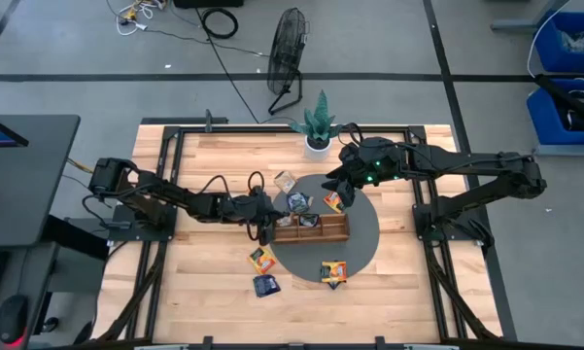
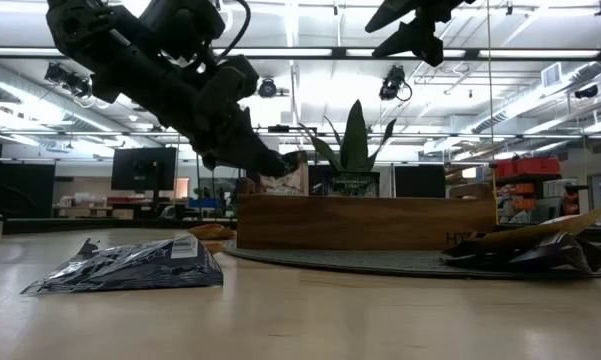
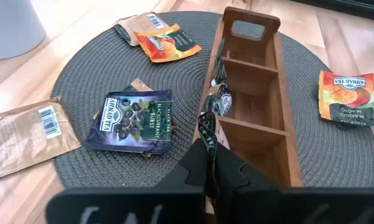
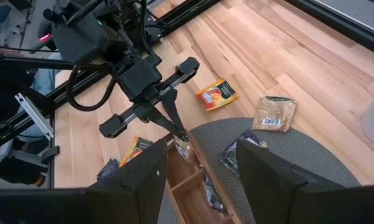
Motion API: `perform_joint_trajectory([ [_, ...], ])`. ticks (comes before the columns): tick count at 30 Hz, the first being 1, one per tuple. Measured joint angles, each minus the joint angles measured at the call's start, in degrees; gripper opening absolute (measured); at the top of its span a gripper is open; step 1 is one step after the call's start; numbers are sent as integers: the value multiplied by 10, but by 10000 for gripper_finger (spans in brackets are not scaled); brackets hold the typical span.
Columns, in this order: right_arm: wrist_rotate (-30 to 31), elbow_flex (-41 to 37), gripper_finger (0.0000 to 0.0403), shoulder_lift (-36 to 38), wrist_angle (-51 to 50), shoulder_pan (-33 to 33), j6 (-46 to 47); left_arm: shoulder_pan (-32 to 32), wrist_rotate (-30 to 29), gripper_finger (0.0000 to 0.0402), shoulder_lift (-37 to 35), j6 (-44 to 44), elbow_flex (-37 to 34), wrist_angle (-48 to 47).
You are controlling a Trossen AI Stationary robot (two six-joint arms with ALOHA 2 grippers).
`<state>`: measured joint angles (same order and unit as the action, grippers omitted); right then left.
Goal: Pick & Place Tea
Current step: Put the brown tea bag into the left section of the wooden organizer, then put the yellow tea bag into the right section of the wooden organizer
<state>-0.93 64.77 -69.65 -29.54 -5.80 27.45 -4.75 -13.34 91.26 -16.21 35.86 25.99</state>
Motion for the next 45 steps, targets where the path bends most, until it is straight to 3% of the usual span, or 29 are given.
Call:
perform_joint_trajectory([
  [25,0,0,197,0,0,0,-2,5,1,140,-6,7,0,2],
  [36,0,0,197,0,0,0,-1,65,-34,168,-89,119,2,-19],
  [39,0,0,197,0,0,0,-1,102,-16,168,-99,135,8,-61],
  [42,0,0,197,0,0,0,-1,146,40,168,-103,73,47,-191],
  [45,-1,0,197,0,0,0,-1,175,42,168,-103,45,83,-329],
])
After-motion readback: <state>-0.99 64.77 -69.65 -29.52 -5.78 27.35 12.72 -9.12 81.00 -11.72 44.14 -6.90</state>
